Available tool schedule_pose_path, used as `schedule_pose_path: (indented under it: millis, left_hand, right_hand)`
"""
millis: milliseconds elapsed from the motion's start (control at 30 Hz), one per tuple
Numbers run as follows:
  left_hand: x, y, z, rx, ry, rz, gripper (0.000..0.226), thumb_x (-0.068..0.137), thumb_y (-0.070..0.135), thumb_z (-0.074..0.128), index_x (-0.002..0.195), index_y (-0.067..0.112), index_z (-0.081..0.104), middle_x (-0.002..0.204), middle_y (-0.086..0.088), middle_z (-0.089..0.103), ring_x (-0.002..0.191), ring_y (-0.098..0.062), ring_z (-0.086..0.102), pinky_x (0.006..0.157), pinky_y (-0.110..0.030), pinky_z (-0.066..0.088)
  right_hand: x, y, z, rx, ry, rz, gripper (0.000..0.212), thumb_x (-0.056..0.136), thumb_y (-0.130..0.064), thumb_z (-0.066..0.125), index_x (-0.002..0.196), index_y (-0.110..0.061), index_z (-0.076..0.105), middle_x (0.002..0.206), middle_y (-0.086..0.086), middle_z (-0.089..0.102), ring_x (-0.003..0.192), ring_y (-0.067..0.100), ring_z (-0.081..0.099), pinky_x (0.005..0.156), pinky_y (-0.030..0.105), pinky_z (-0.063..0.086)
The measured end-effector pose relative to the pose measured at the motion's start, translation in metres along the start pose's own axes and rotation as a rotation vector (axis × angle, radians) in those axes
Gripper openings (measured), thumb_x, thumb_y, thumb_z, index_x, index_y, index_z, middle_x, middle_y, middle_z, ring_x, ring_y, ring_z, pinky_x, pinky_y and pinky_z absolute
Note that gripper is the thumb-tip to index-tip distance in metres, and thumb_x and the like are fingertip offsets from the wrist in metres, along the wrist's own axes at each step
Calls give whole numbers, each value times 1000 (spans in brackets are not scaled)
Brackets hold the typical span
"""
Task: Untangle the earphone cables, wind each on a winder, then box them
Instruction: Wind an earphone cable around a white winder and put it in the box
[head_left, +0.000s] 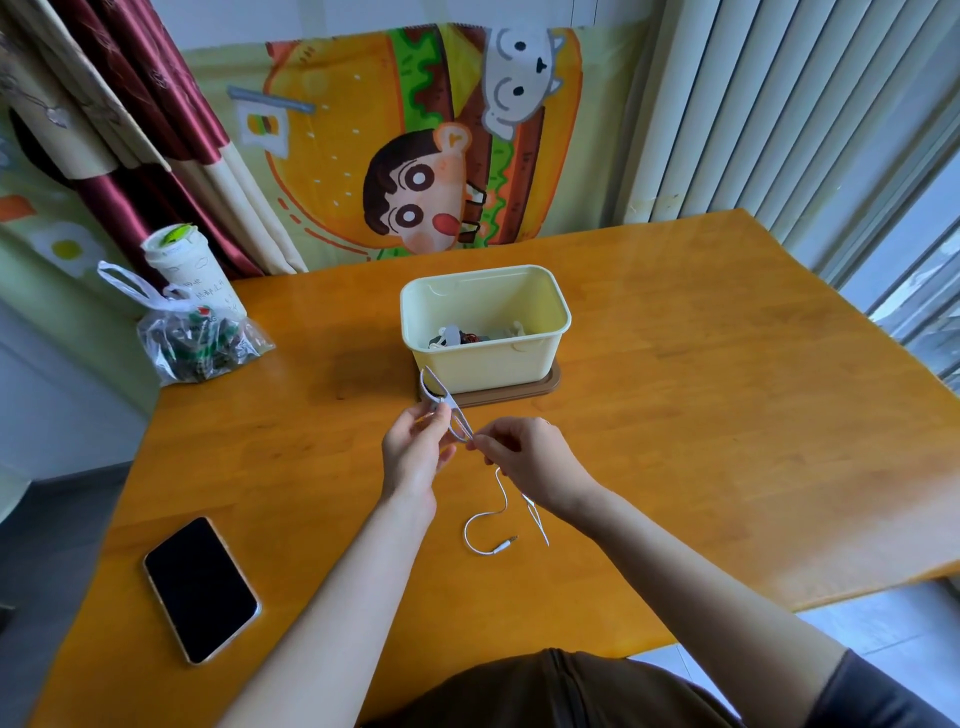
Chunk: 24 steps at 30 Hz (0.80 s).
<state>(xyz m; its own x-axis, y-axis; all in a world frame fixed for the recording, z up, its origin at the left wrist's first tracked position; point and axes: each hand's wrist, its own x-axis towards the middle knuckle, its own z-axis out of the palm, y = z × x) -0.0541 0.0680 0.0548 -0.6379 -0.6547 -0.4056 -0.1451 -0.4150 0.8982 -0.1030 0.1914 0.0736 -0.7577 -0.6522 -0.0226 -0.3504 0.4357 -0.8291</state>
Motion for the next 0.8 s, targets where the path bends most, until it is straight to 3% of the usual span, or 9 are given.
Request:
schedule_pose_path:
  millis: [100,200,367,567,633,733,800]
  left_hand:
    - [0,-5,-5,330,-70,293,14,90,12,63,87,25,60,77,1,64,67,-7,61,67,-28,48]
    - [2,-5,-12,563,-208,426,15,86,15,68,86,29,61,74,4,64,70,-15,63,64,-31,50]
    - [3,-6,-23,683,-369,398,14,86,14,69,88,26,65,72,4,60,72,-22,62,66,-33,50]
    - [-3,1,-23,707,-488,333,18,84,11,70,87,28,64,81,-4,65,82,-32,66,75,-39,55]
    - [-6,4,-24,700,-520,303,16,84,12,70,89,26,64,82,-6,65,80,-30,67,71,-33,55]
    - [-10,10,-25,695,-575,222,11,86,13,68,95,18,64,80,-5,65,68,-13,66,56,-11,43]
    - [-10,11,-25,738,-591,195,11,87,17,68,97,18,64,76,-2,65,65,-7,64,53,-7,39]
  right_hand:
    - [0,-4,-4,-62,17,-47,22,95,-21,54,92,-8,71,70,-4,59,57,6,49,54,11,37]
    - [4,-5,-15,-118,25,-43,22,94,-21,53,88,-8,70,67,-5,56,54,6,44,52,14,36]
    - [11,-1,-35,-160,-23,-43,20,91,-23,60,80,-11,71,58,-11,50,51,6,42,49,15,32]
    - [15,7,-42,-179,49,-109,17,82,-31,70,79,-14,73,62,-17,53,58,3,49,53,13,36]
    - [16,9,-42,-170,65,-118,17,79,-31,72,80,-14,74,67,-15,58,62,3,52,57,13,39]
    - [17,10,-42,-159,79,-121,16,77,-31,74,79,-15,75,73,-7,64,68,7,56,64,26,48]
    - [15,10,-41,-152,101,-123,14,76,-30,75,77,-17,75,74,-4,66,69,8,57,66,30,49]
